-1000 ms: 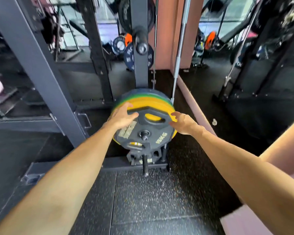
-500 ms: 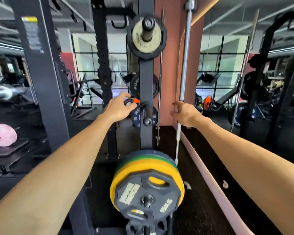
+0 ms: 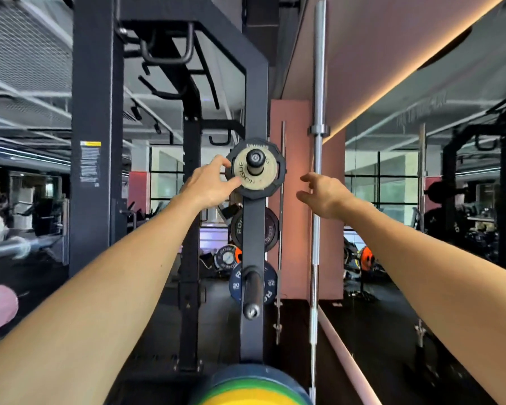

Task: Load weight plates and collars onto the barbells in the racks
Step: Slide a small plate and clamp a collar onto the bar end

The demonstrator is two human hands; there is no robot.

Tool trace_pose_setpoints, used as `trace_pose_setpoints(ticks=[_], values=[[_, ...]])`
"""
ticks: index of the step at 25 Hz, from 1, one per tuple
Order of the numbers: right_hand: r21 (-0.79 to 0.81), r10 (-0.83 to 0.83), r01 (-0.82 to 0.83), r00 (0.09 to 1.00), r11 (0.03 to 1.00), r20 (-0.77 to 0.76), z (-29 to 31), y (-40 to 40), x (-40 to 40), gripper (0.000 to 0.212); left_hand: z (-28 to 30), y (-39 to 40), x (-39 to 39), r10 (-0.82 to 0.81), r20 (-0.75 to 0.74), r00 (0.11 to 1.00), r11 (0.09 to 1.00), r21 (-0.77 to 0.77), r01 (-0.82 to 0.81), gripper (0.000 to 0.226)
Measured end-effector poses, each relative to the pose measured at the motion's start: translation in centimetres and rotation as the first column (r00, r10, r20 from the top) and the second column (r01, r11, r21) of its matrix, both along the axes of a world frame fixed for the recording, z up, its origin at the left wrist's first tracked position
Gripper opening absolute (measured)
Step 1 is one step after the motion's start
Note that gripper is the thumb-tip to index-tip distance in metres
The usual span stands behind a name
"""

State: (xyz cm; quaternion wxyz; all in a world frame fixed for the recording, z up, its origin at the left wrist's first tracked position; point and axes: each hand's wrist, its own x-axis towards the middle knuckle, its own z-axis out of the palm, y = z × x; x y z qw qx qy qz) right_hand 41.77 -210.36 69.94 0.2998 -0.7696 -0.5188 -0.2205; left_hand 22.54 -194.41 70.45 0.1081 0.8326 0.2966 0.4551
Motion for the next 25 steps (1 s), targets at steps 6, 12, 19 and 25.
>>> trace_pose_setpoints(ticks=[6,12,19,25], values=[[0.011,0.012,-0.012,1.0,1.0,-0.014,1.5,1.6,1.6,0.053,0.4,1.8,1.3,0.053,-0.025,0.998,0.998,0.032,-0.052,0.046],[0.018,0.04,-0.039,0.998,0.999,-0.053,1.6,7.3,4.0,0.046,0.9,8.3,4.6,0.09,-0.057,0.994,0.995,0.041,-0.088,0.045],[0.077,0.011,-0.008,0.999,0.997,-0.044,3.7,16.5,8.3,0.031,3.0,17.3,10.1,0.019,-0.03,0.999,0.999,0.038,-0.018,0.051],[0.155,0.008,0.0,0.999,0.988,-0.049,5.3,21.4,10.9,0.041,4.9,20.5,14.3,-0.005,0.072,0.997,0.99,0.142,-0.005,0.041]])
